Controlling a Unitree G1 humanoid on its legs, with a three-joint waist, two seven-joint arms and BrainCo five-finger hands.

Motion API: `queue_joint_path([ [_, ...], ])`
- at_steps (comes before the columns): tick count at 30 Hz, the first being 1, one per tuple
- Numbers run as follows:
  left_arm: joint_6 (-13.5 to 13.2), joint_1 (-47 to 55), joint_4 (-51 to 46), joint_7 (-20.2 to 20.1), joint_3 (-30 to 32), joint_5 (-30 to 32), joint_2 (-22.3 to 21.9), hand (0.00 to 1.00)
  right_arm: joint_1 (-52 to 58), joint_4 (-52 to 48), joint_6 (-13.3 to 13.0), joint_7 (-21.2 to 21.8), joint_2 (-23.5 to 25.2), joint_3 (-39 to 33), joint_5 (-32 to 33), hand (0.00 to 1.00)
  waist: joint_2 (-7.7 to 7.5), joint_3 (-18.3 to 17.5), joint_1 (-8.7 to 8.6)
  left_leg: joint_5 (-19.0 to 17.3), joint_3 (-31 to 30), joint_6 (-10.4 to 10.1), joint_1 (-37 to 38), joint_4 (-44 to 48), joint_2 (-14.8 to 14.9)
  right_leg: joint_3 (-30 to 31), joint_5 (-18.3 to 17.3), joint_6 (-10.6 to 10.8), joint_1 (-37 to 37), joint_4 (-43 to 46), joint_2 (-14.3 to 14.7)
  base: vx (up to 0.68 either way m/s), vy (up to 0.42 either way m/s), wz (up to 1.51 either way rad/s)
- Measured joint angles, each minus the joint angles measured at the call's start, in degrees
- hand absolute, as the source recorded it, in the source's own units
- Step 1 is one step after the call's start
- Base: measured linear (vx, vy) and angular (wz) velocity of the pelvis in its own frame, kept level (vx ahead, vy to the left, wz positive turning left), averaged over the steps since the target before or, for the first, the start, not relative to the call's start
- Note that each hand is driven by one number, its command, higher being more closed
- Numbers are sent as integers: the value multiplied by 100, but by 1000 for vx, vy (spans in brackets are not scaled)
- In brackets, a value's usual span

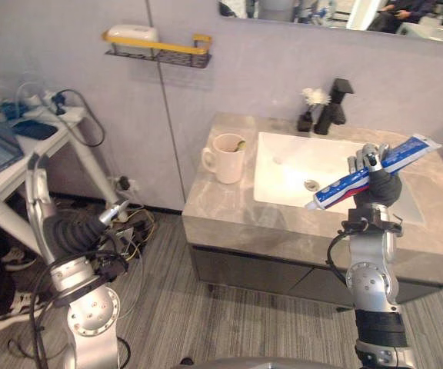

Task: Organize washtable

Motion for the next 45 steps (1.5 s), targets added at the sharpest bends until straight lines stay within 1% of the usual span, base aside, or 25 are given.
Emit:
queue_joint_path([
  [1,10,70,143,2,23,-20,-47,0,-27,5,0,-28,-16,-45,-94,100,-15,8,23,8,-7,2,-9,-12,-2,-18,-5,4,-1,0,-4,25,6,17],
  [2,23,222,468,1,49,-124,-134,0,-90,6,-1,-88,-98,-113,-186,100,-47,26,89,12,-33,9,-34,-14,-21,-47,-13,14,-8,0,-24,23,10,13],
  [3,33,296,662,-17,48,-183,-170,0,-125,10,-2,-128,-155,-148,-246,100,-67,34,103,15,-56,13,-54,-13,-35,-69,-19,22,-12,0,-38,31,19,25],
  [4,49,386,1087,-64,46,-234,-244,0,-223,77,-21,-161,-251,-239,-383,100,-103,45,106,28,-128,28,-110,-15,-61,-162,-29,37,-16,0,-71,20,24,26],
  [6,133,503,1681,-146,49,-417,-338,0,-479,325,-28,-239,-351,-326,-391,100,-214,61,129,52,-176,32,-185,-28,-79,-206,-30,39,-65,0,-86,23,15,19],
  [8,237,517,2312,-292,64,-451,-338,0,-635,405,-23,-310,-395,-338,-520,100,-297,81,171,56,-219,31,-199,-52,-79,-241,-40,52,-65,0,-88,30,0,10],
  [9,260,510,2716,-358,67,-466,-336,0,-731,405,-22,-324,-440,-334,-619,100,-337,100,220,56,-225,31,-199,-71,-81,-244,-46,58,-69,1,-91,31,1,5],
  [11,274,505,3203,-472,63,-474,-338,0,-870,405,-22,-355,-593,-330,-732,100,-393,103,283,58,-247,33,-261,-77,-87,-255,-46,58,-121,1,-97,28,3,6],
  [14,324,546,3702,-580,113,-480,-353,0,-1188,405,-20,-375,-814,-300,-839,100,-439,115,303,85,-323,27,-348,-68,-97,-295,-44,57,-202,2,-104,30,1,12],
  [17,346,508,4135,-648,216,-485,-370,0,-1438,405,-20,-383,-879,-252,-1071,100,-454,126,354,83,-323,25,-351,-54,-96,-292,-43,57,-203,2,-104,9,-1,1],
  [19,419,496,4484,-682,229,-669,-373,0,-1634,405,-20,-432,-927,-149,-1297,100,-508,175,368,81,-314,24,-349,-55,-94,-282,-43,57,-205,3,-104,0,0,0],
  [20,438,495,4559,-692,227,-678,-379,0,-1680,406,-20,-447,-970,-79,-1321,100,-525,190,376,79,-311,25,-348,-55,-93,-277,-43,57,-206,5,-104,-21,7,-5],
  [21,465,494,4702,-720,222,-680,-396,0,-1795,407,-5,-481,-1054,93,-1518,100,-542,219,389,79,-300,26,-350,-55,-85,-257,-43,58,-243,58,-101,-20,13,-6],
  [26,484,458,5228,-870,220,-776,-422,0,-2418,417,18,-475,-1096,746,-1980,100,-588,358,422,62,-258,53,-353,-111,-81,-211,-46,59,-261,104,-111,-27,15,-4],
  [27,487,461,5252,-874,220,-902,-441,0,-2550,420,20,-476,-1095,903,-2150,100,-597,403,431,69,-258,54,-353,-119,-82,-212,-46,60,-263,104,-111,0,0,0],
  [29,486,458,5265,-878,214,-915,-443,0,-2661,420,23,-476,-1095,1103,-2247,100,-606,442,447,91,-262,34,-362,-121,-81,-213,-46,59,-273,104,-109,0,0,0],
  [31,483,430,5329,-884,185,-914,-451,0,-2729,425,77,-473,-1088,1424,-2576,100,-607,447,471,107,-262,31,-361,-119,-81,-215,-45,59,-294,104,-109,0,0,0],
  [33,487,326,5446,-886,140,-912,-431,0,-2734,452,145,-470,-1068,1709,-2821,100,-614,454,549,124,-275,28,-357,-105,-81,-222,-44,58,-301,104,-107,0,0,0],
  [35,484,274,5448,-884,100,-913,-430,0,-2765,474,186,-457,-1028,1827,-2862,100,-616,457,587,124,-300,28,-364,-107,-81,-235,-43,58,-299,105,-108,22,-1,4],
  [37,481,247,5448,-886,90,-912,-404,0,-3092,685,266,-458,-962,2045,-2988,100,-619,504,589,123,-311,28,-362,-109,-81,-242,-43,58,-290,105,-109,12,3,4],
  [40,477,220,5446,-881,7,-912,-324,0,-3497,691,264,-480,-960,2166,-3110,100,-640,669,597,124,-331,28,-374,-108,-81,-271,-43,58,-278,105,-110,-14,4,6],
  [42,475,220,5446,-879,0,-911,-312,0,-3622,691,264,-480,-960,2228,-3307,100,-649,687,614,124,-346,28,-376,-112,-81,-286,-43,58,-273,105,-111,9,1,5],
  [45,475,218,5464,-864,-49,-910,-273,0,-3757,716,259,-500,-963,2247,-3391,100,-655,695,642,126,-417,28,-416,-80,-83,-299,-43,58,-272,105,-107,25,1,9],
])
